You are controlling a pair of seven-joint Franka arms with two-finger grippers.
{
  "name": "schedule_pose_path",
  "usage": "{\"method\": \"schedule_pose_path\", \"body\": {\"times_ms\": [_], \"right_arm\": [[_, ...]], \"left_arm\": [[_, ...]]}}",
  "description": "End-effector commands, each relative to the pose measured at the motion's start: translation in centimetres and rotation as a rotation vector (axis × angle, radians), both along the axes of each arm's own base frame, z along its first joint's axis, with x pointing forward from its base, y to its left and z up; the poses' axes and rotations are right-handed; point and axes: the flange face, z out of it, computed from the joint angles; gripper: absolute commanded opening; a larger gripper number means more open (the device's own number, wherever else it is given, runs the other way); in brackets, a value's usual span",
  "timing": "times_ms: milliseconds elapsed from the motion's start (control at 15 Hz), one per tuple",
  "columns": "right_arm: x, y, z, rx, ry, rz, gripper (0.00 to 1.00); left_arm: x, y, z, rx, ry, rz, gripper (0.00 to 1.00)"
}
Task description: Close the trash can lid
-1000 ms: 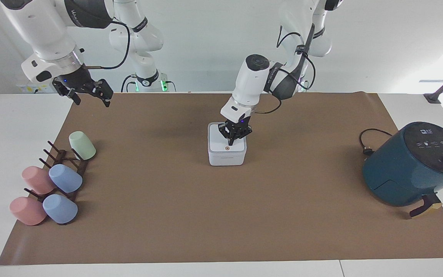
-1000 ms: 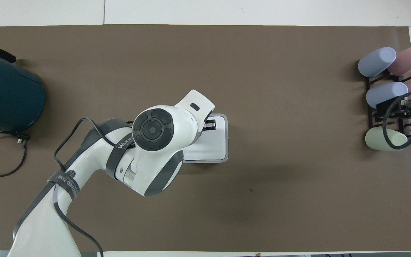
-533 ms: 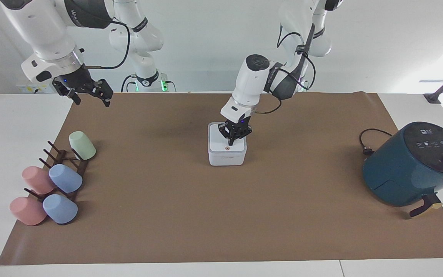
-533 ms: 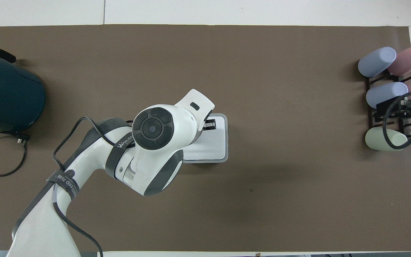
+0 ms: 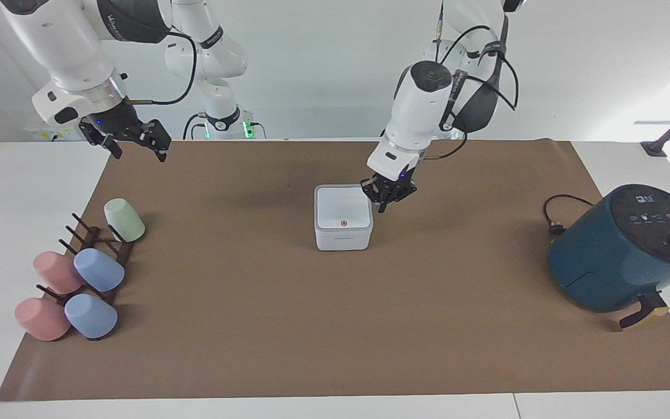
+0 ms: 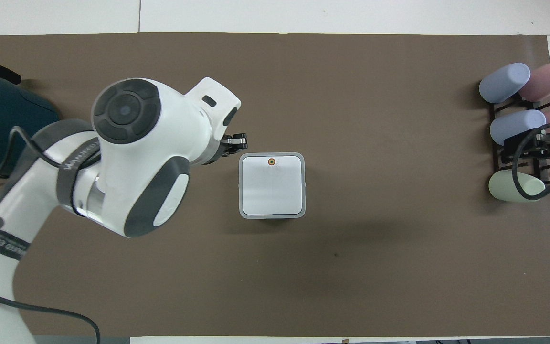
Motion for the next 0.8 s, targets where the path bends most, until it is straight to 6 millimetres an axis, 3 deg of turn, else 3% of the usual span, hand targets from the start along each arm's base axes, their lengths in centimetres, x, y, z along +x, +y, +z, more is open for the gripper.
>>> {"method": "schedule_pose_path", "body": {"times_ms": [0,133,200,267,467,733], "right_arm": [[-0.2,-0.2,0.3,0.006,0.004,0.003,1.0],[-0.2,-0.3,0.3,0.006,0.004,0.001,1.0],[-0.2,-0.3,0.3,0.006,0.004,0.001,1.0],[-0.2,-0.2,0.3,0.006,0.004,0.004,1.0],[-0.2,-0.2,0.3,0.006,0.004,0.004,1.0],[-0.2,-0.2,0.3,0.006,0.005,0.004,1.0]], "left_arm": [[0.9,9.1,3.4,0.037,0.032,-0.066,0.0],[1.4,15.3,4.8,0.052,0.056,-0.112,0.01],[1.4,17.4,5.3,0.056,0.063,-0.116,0.71],[1.3,19.4,6.0,0.057,0.065,-0.113,1.0],[0.8,23.6,7.9,0.061,0.077,-0.107,1.0],[-1.4,25.8,9.9,0.144,0.134,-0.204,1.0]]}}
